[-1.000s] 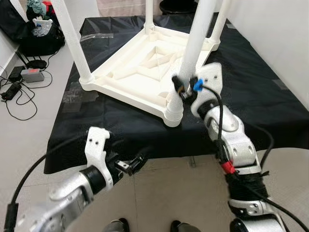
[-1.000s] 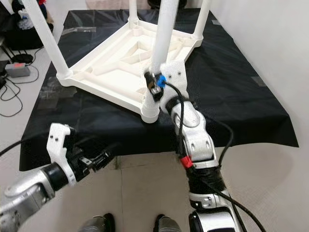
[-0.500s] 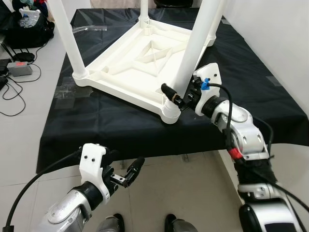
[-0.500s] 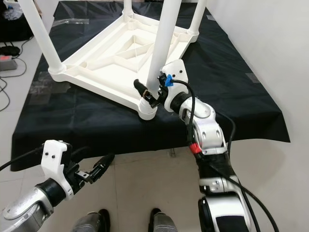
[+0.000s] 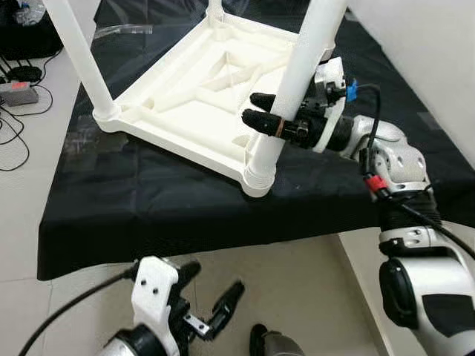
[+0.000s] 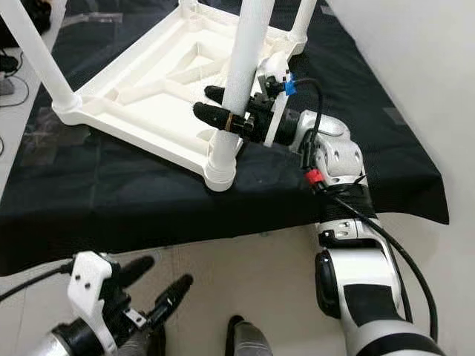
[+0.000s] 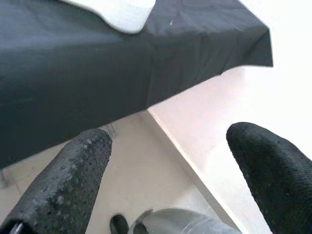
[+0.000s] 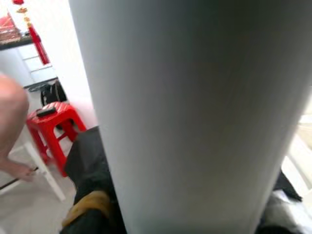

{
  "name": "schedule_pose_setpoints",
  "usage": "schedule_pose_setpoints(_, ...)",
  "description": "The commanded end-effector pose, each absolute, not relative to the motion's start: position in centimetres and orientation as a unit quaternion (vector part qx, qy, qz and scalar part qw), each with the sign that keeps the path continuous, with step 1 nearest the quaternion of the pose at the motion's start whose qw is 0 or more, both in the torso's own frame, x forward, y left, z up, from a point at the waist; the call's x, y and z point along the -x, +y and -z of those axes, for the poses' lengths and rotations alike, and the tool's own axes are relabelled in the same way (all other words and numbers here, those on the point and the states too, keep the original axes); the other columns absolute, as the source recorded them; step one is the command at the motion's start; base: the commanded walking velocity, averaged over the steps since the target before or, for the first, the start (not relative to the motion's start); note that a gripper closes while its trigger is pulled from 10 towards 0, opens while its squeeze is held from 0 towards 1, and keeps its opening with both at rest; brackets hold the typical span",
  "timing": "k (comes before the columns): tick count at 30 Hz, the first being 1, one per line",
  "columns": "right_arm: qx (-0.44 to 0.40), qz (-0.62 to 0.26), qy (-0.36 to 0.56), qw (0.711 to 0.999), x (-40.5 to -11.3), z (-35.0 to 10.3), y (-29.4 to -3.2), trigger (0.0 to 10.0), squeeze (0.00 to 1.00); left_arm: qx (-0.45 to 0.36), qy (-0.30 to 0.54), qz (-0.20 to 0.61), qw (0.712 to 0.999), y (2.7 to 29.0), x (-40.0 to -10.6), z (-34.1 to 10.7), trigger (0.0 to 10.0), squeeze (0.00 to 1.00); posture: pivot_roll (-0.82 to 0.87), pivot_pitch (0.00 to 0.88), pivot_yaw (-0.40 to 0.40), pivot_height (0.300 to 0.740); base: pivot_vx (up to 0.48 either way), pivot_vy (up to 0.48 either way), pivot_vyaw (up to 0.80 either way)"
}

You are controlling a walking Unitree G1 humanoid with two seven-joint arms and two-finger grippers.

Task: Building children table

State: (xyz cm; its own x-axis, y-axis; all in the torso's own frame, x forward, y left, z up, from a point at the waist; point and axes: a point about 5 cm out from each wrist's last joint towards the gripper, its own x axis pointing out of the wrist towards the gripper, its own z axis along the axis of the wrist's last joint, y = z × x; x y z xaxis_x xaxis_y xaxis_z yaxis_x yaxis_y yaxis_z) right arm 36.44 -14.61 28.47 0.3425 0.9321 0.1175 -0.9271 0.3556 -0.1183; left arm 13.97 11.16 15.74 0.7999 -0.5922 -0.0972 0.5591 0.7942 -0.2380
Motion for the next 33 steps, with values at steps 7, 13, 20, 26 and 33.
schedule_pose_setpoints(7,0.026,-0.561,-0.086,0.823,-36.3,-29.1,-16.6,0.0,0.0,0.097,0.048,0.294,0.95,11.2,-14.2,-15.7,10.0,0.0,0.0,0.258,-0.084,0.74,0.0,0.0,0.0)
schedule_pose_setpoints(13,0.064,-0.38,-0.056,0.921,-36.4,-26.4,-16.2,0.0,0.0,0.083,0.035,0.278,0.956,11.4,-14.3,-15.8,10.0,0.0,-0.01,0.262,-0.094,0.74,0.0,0.0,0.0)
schedule_pose_setpoints(20,0.061,-0.024,0.027,0.997,-35.1,-18.4,-13.5,0.0,0.0,0.071,0.023,0.267,0.961,11.5,-15.7,-15.0,10.0,0.0,-0.03,0.193,-0.086,0.74,0.0,0.0,0.0)
schedule_pose_setpoints(26,0.037,-0.061,0.034,0.997,-37.2,-19.1,-11.4,0.0,0.0,0.07,0.022,0.263,0.962,11.5,-16.6,-14.2,10.0,0.0,-0.04,0.155,-0.092,0.74,0.0,0.0,0.0)
schedule_pose_setpoints(33,-0.019,-0.137,-0.011,0.99,-36.5,-21.3,-9.5,10.0,0.0,0.067,0.02,0.259,0.963,11.5,-17.2,-13.8,10.0,0.0,-0.05,0.139,-0.078,0.74,0.0,0.0,0.0)
